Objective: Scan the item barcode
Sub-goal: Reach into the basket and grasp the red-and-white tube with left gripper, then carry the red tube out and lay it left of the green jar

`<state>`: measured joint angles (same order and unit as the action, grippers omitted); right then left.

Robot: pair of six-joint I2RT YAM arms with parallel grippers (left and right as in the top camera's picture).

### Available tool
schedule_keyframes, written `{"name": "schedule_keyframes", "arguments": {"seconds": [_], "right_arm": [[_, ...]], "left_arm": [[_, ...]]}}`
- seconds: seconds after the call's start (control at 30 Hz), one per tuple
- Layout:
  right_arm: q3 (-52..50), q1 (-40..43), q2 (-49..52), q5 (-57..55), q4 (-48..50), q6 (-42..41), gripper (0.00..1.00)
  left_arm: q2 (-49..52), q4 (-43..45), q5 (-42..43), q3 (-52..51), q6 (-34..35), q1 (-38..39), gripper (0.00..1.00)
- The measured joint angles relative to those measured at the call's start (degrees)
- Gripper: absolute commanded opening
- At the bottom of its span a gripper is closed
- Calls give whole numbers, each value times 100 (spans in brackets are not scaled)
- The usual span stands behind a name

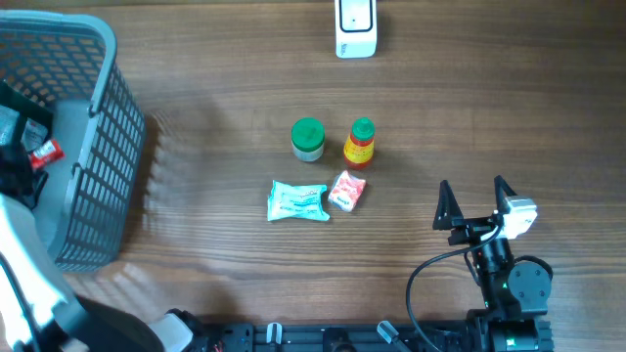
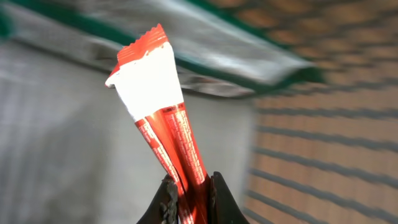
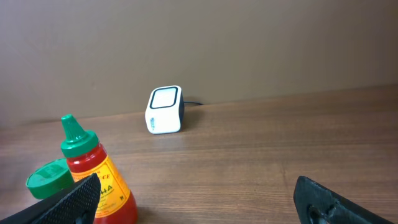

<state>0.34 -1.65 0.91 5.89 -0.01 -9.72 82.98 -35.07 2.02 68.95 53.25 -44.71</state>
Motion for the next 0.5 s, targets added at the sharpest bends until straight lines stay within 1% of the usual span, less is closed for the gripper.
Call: {"name": "schedule_keyframes", "arguments": {"seconds": [0.07, 0.2, 0.23, 0.3, 0.43, 0.5], "right_arm": [[0, 0, 0, 0, 0, 0, 100], [0, 0, 0, 0, 0, 0, 100], [0, 0, 0, 0, 0, 0, 99], [0, 0, 0, 0, 0, 0, 100], [0, 0, 0, 0, 0, 0, 100], [0, 0, 0, 0, 0, 0, 100]], "left_arm": [[-297, 118, 321, 0, 0, 0, 4], [-855, 345, 1237, 0, 2, 2, 4], [-1119, 452, 1759, 0, 0, 20, 4], [-1305, 474, 2111, 0, 0, 70, 4], [-1637, 468, 2621, 0, -72, 520, 4], [-1762, 461, 2785, 0, -197, 929, 4]]}}
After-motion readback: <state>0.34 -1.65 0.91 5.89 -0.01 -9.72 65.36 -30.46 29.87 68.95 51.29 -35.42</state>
